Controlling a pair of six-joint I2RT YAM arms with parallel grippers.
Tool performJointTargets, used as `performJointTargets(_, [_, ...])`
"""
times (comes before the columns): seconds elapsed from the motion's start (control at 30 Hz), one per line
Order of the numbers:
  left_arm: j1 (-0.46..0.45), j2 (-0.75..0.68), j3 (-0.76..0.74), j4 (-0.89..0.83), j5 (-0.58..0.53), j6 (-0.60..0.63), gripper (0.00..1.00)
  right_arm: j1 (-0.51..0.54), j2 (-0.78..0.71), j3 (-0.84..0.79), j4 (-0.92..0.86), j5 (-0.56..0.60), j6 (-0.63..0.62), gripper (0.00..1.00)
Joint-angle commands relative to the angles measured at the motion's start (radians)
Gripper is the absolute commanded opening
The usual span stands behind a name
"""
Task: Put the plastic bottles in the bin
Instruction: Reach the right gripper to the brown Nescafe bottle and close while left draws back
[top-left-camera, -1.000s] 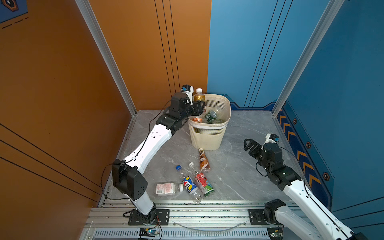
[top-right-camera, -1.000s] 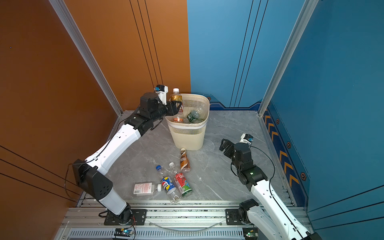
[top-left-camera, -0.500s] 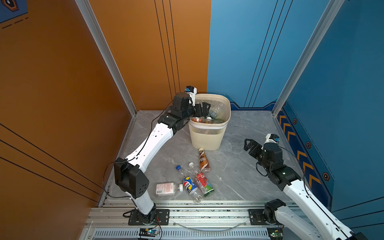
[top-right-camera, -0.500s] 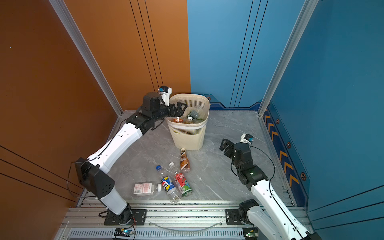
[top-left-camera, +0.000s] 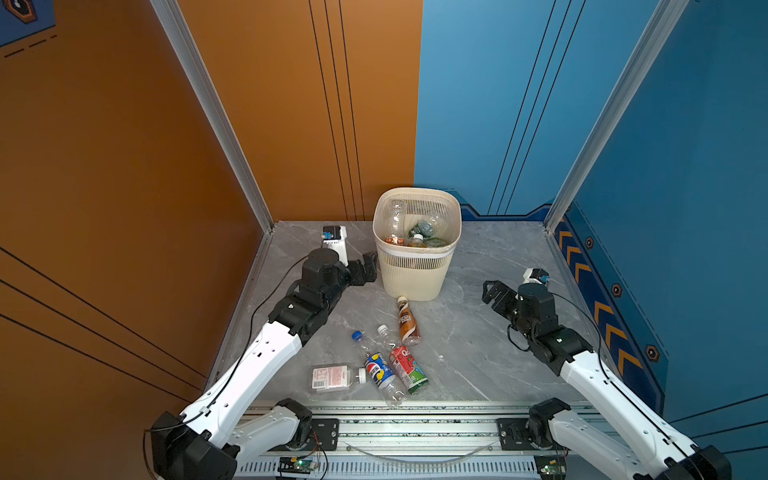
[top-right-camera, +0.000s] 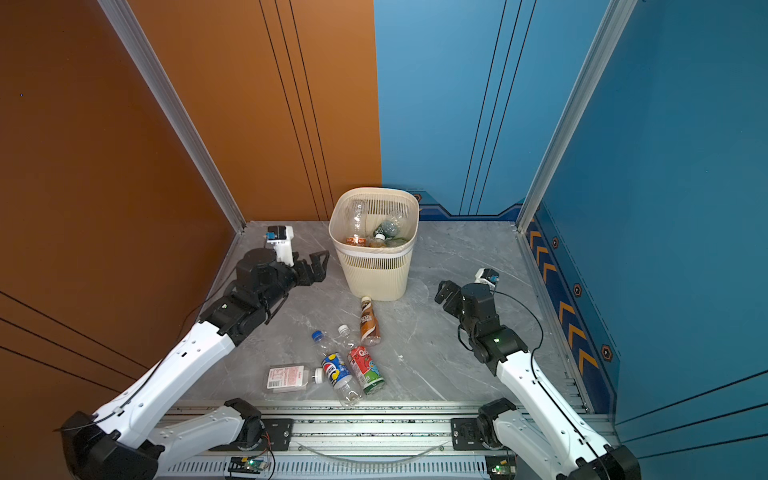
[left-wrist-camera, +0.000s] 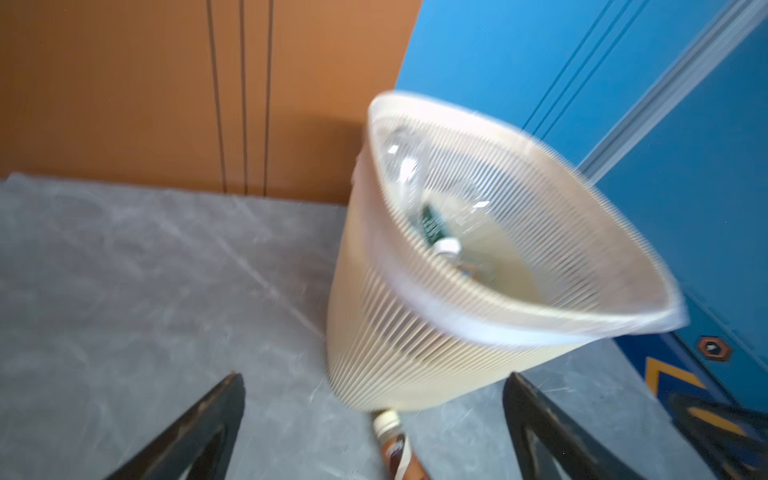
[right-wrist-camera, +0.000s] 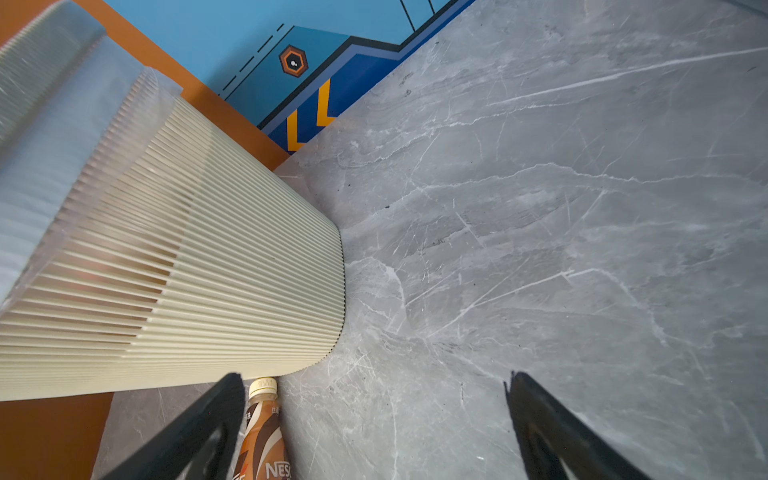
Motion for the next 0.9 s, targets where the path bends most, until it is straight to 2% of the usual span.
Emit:
performJointTargets(0.0, [0.034, -0.054, -0.078, -0.066, -0.065, -0.064, 0.98, 0.036, 0.030, 0.008, -0.002, -0.017, 0.011, 1.00])
performJointTargets(0.17, [0.066, -0.093, -0.128, -0.073, -0.065, -0.101, 0.98, 0.139, 0.092, 0.046, -0.022, 0.025, 0.007, 1.00])
performJointTargets(0.3, [0.082, -0.090, -0.152, -0.082, -0.061, -0.112, 0.98, 0.275, 0.165, 0.077, -0.023, 0.099, -0.006, 1.00])
performJointTargets(0.47, [0.099, -0.109, -0.186, -0.075, -0.058, -0.130, 0.98, 0.420, 0.332, 0.157, -0.019, 0.078, -0.023, 1.00])
performJointTargets(0.67, [0.141, -0.150, -0.217, -0.083, -0.045, -0.150, 0.98, 0.548, 0.574, 0.298, -0.051, 0.036, -0.050, 0.94])
performJointTargets(0.87, [0.181, -0.181, -0.237, -0.087, -0.018, -0.163, 0.98, 0.611, 0.731, 0.378, -0.060, 0.032, -0.034, 0.91])
